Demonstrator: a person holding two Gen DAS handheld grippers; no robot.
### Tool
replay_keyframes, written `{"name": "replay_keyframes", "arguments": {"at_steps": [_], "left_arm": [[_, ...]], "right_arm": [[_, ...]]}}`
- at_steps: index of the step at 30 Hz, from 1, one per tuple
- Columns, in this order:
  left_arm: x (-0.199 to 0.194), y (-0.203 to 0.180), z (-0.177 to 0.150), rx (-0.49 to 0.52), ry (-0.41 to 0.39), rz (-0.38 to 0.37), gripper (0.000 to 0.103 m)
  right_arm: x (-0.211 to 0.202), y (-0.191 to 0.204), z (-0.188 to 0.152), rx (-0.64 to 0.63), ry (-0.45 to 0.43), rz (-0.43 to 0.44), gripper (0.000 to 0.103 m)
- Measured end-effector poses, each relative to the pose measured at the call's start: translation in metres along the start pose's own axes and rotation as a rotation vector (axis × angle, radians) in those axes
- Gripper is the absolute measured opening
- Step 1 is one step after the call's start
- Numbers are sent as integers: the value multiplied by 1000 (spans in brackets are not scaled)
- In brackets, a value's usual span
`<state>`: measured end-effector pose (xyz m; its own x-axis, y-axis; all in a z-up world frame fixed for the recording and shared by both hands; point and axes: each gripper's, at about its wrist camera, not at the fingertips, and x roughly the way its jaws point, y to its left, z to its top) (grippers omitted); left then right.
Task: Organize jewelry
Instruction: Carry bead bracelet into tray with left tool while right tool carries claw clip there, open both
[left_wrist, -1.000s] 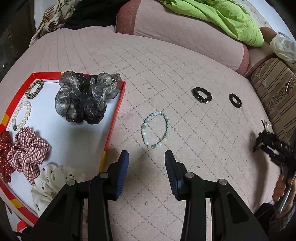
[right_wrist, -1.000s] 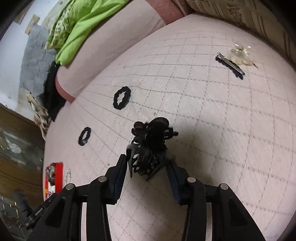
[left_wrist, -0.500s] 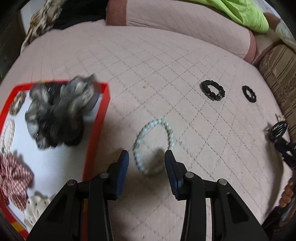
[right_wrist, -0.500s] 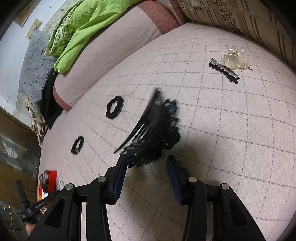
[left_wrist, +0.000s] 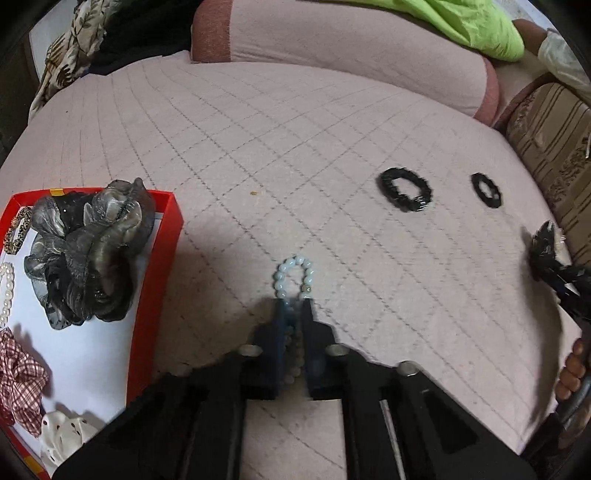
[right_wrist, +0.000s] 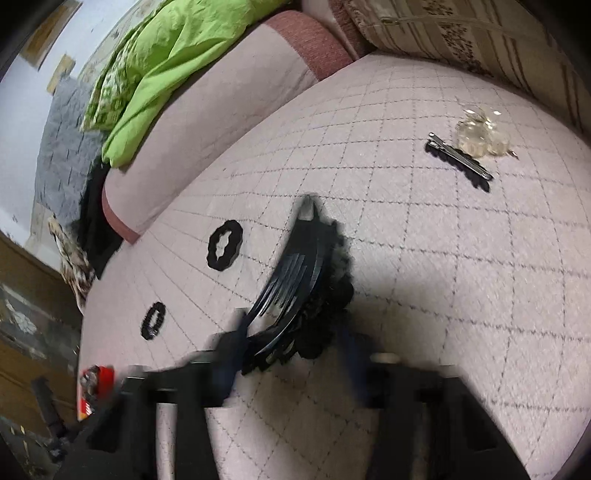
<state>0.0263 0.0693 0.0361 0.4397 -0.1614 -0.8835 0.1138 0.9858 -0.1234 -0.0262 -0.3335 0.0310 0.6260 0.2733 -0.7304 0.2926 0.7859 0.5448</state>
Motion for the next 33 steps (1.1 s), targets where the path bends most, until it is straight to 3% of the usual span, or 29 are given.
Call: {"name": "replay_keyframes", "arguments": {"at_steps": [5, 6, 7, 19, 33], "left_arm": [[-22, -6, -8, -12, -25, -32, 4], [-26, -8, -11, -16, -28, -40, 4], [-32, -8, -14, -18, -33, -47, 4], [-102, -4, -44, -21, -128, -97, 4], [-169, 30, -73, -96, -236, -80, 4]], "right_arm": [[-2, 8, -3, -40, 4, 8, 25], [-6, 11, -5, -49, -5, 10, 15], [-10, 13, -6, -59, -11, 7, 13], [-57, 35, -40, -105, -35, 76, 12], [-90, 97, -88, -248, -4, 134, 12]]}}
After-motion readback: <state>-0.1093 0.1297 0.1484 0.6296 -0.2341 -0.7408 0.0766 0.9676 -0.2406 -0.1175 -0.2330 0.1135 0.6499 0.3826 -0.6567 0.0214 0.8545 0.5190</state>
